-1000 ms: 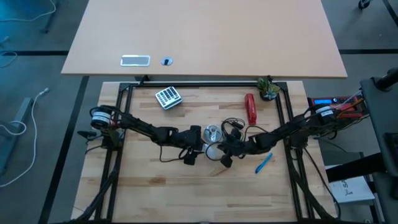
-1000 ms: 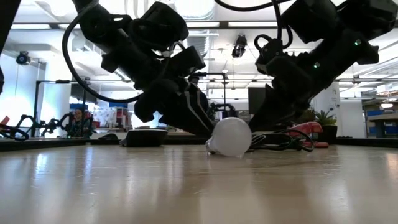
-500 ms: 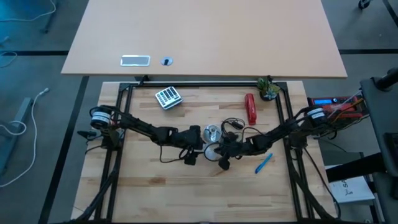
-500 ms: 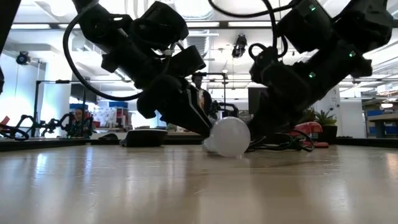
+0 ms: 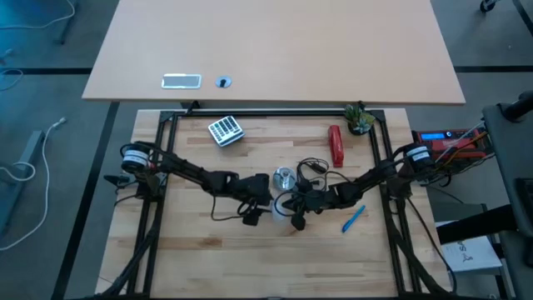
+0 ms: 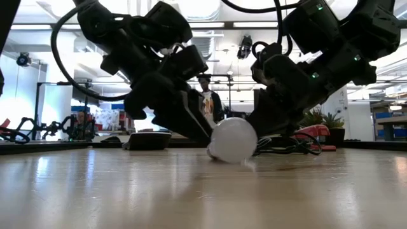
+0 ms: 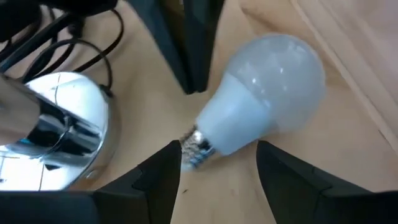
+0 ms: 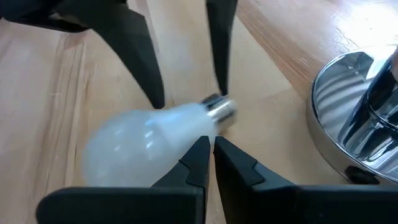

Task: Screw lightbulb
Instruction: Insert the white lightbulb into the silver lamp

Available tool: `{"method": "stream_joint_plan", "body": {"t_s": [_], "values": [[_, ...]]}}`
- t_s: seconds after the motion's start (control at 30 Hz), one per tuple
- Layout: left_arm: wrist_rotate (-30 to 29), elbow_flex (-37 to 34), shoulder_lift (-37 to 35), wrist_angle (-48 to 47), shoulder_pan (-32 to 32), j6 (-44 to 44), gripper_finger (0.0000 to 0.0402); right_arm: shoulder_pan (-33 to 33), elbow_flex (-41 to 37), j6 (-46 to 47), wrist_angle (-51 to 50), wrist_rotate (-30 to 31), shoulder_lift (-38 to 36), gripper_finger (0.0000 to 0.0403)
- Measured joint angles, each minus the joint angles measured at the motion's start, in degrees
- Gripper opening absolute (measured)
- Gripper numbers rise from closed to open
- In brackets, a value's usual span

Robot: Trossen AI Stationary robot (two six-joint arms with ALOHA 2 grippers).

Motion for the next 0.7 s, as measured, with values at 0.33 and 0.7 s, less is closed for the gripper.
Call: {"method": "stream_joint_plan", "body": {"t_s": [0.33,0.7], "values": [[0.89,0.00,0.00,-0.07,-0.91,-1.23,0.0194,-1.42,0.02,-2.55,-2.78,1.83,-2.91,0.0018],[-1.31,0.06,0.00,2.29,-1.00,-2.77,0.0194,2.49,0.07,-11.11,-5.16,-9.32,-11.55,0.0018]]}}
